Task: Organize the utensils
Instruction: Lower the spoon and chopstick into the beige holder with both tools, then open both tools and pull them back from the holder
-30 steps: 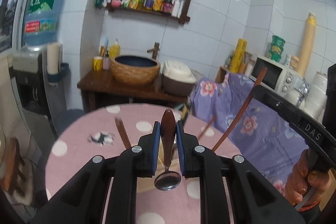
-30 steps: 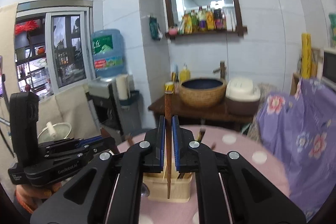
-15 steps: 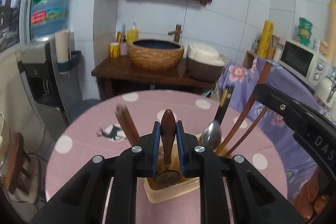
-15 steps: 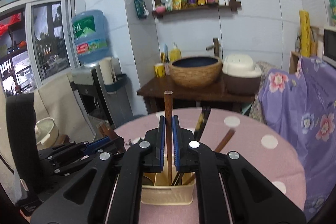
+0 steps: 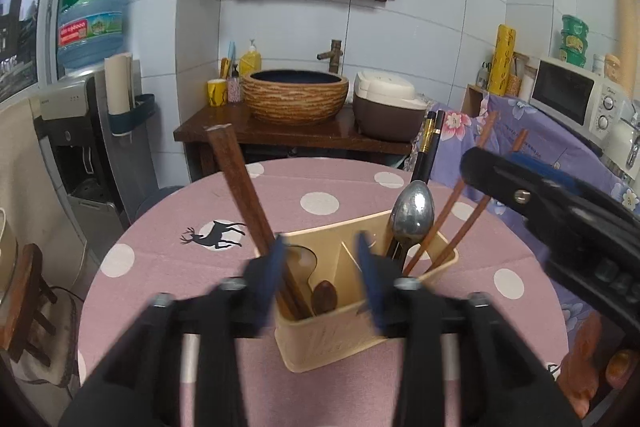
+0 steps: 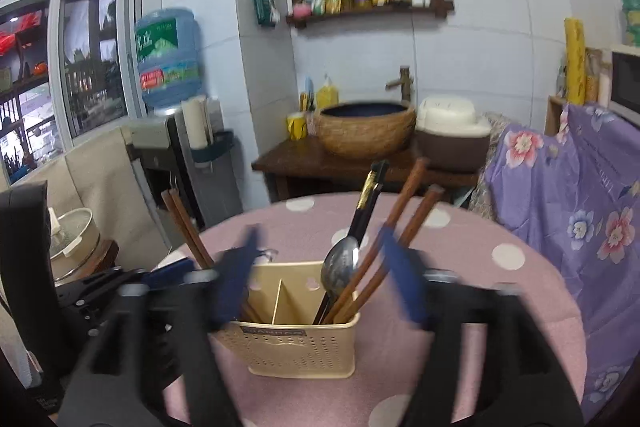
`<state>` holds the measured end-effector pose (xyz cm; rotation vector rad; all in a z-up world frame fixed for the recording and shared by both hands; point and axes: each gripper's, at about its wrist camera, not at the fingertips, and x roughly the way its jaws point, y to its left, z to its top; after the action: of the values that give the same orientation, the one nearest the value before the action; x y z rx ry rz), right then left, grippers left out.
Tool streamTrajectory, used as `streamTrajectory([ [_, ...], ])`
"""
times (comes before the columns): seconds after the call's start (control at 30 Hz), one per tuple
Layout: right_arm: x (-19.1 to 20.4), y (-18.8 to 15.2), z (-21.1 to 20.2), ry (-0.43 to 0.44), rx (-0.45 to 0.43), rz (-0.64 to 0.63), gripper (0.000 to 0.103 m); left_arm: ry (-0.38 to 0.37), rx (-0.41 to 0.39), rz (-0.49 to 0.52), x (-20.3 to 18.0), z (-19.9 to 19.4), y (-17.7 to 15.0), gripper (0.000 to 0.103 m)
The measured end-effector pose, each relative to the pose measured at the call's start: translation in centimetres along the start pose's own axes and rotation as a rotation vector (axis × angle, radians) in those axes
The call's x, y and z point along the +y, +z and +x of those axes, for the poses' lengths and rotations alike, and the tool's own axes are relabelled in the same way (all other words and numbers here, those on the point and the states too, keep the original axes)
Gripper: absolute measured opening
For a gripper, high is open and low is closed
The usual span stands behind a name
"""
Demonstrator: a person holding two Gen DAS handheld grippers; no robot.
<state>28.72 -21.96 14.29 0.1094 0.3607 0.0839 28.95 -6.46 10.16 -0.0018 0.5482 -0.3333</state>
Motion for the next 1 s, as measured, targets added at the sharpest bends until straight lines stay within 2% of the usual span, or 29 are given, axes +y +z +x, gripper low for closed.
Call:
streamTrajectory([
  [0.03,-0.2,-0.3,-1.3,-0.006,-0.043,-0.008,0.081,-0.003,-0.027,-0.020,0.5,-1.1,-0.7,0.072],
  [0.1,-0.3,-1.0,-3.3,-0.018,-0.089,-0.051,0.088,-0.009,-0.067,-0.038,1.2,-2.7,-2.3,0.084],
  [0.13,-0.5,-1.8,-4.3,-0.032,-0.106,-0.079,0.098,-0.004,-0.079,-0.035,1.6,-3.5,-3.2,0.091],
  [0.2,-1.1,-3.2,-5.7,-0.068,-0.129,-0.106,0.098,0.028,-0.101,-0.026,2.5,-4.9,-5.3,0.097],
  [0.27,-2.2,-5.3,-6.5,-0.110,-0.113,-0.125,0.098,0.059,-0.136,-0.034,3.4,-6.2,-7.2,0.097],
  [0.33,-3.8,-7.7,-6.6,-0.163,-0.048,-0.111,0.098,0.090,-0.174,-0.069,4.4,-7.9,-9.4,0.098],
  [0.4,-5.5,-10.1,-6.7,-0.189,0.024,-0.055,0.098,0.072,-0.201,-0.110,5.1,-9.4,-11.4,0.098],
  [0.5,-7.9,-14.6,-7.4,-0.191,0.130,0.067,0.098,0.051,-0.187,-0.149,5.0,-11.0,-14.6,0.098],
  [0.63,-8.5,-19.3,-9.5,-0.174,0.186,0.160,0.098,0.042,-0.148,-0.169,3.7,-12.4,-17.7,0.098],
  [0.73,-6.9,-21.0,-12.3,-0.160,0.145,0.145,0.098,0.037,-0.169,-0.164,2.4,-14.1,-19.2,0.098],
  [0.9,-1.7,-21.6,-17.8,-0.123,0.029,-0.043,0.098,0.025,-0.218,-0.149,0.3,-16.8,-20.4,0.098],
  [1.0,0.5,-21.7,-20.9,-0.068,-0.032,-0.078,0.098,0.030,-0.239,-0.108,-0.9,-18.4,-21.1,0.098],
])
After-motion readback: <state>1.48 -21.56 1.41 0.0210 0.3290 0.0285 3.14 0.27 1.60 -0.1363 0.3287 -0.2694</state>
